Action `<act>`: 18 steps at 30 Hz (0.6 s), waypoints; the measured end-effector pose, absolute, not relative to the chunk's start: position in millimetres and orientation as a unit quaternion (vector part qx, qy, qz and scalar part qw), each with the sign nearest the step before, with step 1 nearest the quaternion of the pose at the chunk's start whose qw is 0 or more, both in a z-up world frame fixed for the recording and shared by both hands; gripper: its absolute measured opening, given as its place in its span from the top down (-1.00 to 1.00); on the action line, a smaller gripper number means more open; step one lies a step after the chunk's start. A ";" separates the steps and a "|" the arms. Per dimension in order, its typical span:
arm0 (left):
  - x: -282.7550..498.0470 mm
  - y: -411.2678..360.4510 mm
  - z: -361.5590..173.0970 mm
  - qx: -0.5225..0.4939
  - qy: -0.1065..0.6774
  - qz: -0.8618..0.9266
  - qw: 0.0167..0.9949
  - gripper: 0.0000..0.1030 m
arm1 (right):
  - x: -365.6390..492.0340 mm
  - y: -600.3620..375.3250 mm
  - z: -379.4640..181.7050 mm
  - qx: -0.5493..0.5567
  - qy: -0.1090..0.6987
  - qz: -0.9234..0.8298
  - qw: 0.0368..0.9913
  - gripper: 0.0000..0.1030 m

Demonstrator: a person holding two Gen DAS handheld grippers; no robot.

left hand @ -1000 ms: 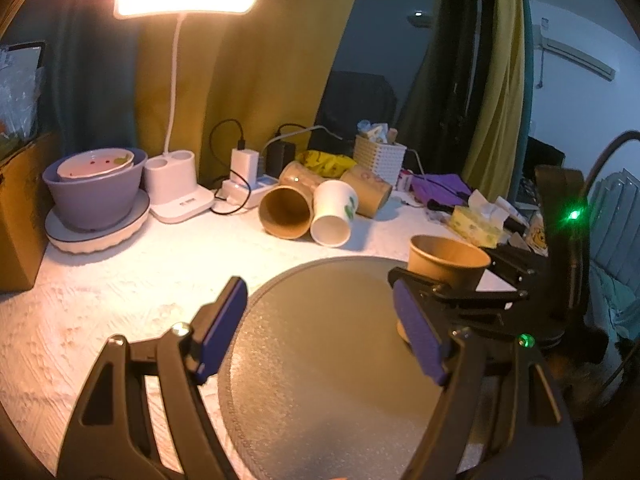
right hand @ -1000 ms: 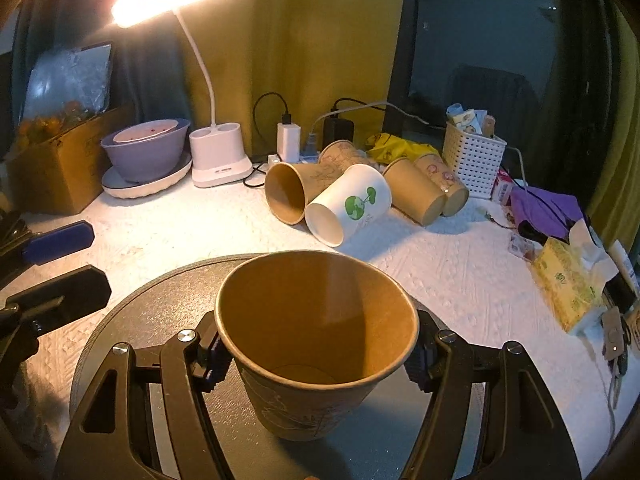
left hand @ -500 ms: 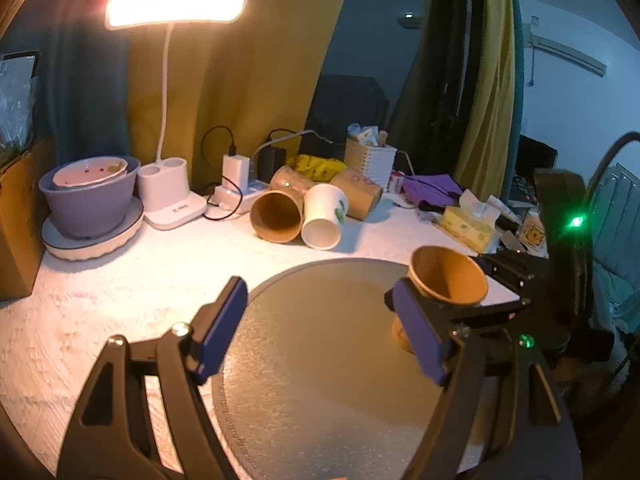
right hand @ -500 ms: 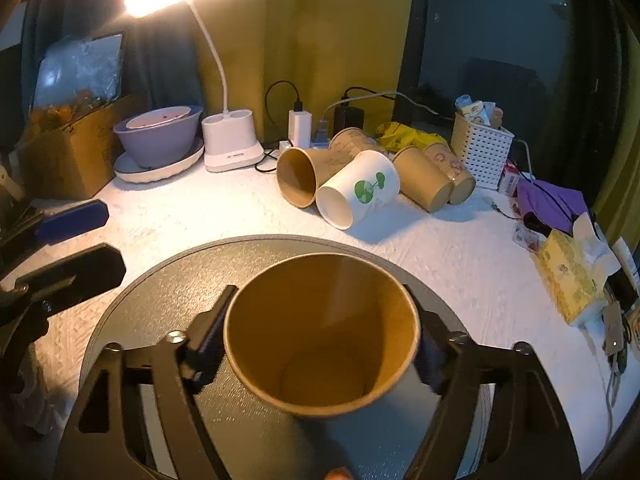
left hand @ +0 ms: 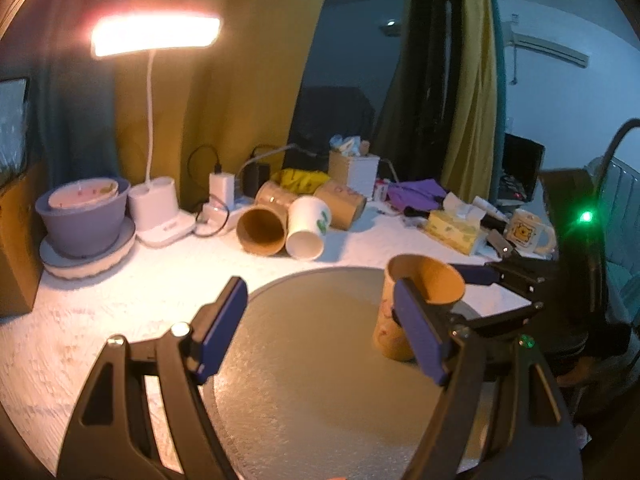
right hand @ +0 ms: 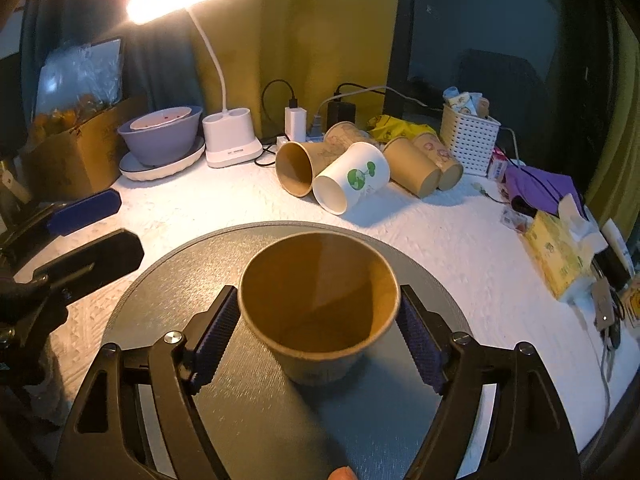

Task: Flip cup upright
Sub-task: 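Open the right tool to release the upright cup and withdraw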

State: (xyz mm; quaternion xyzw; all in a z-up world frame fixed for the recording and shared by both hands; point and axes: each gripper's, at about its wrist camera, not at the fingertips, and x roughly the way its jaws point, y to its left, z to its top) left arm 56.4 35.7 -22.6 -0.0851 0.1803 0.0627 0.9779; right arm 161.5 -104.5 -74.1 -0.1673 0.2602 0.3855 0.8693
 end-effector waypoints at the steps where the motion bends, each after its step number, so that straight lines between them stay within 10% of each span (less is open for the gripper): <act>1: 53.2 32.6 -20.4 -0.080 0.173 0.061 0.980 -0.49 | 159.5 -106.6 -73.5 -0.166 0.260 0.385 0.870 -0.57; 18: 34.3 -6.2 -6.9 -0.041 0.146 0.041 0.988 -0.82 | 129.9 -177.1 -32.3 -0.114 0.229 0.361 0.897 -0.57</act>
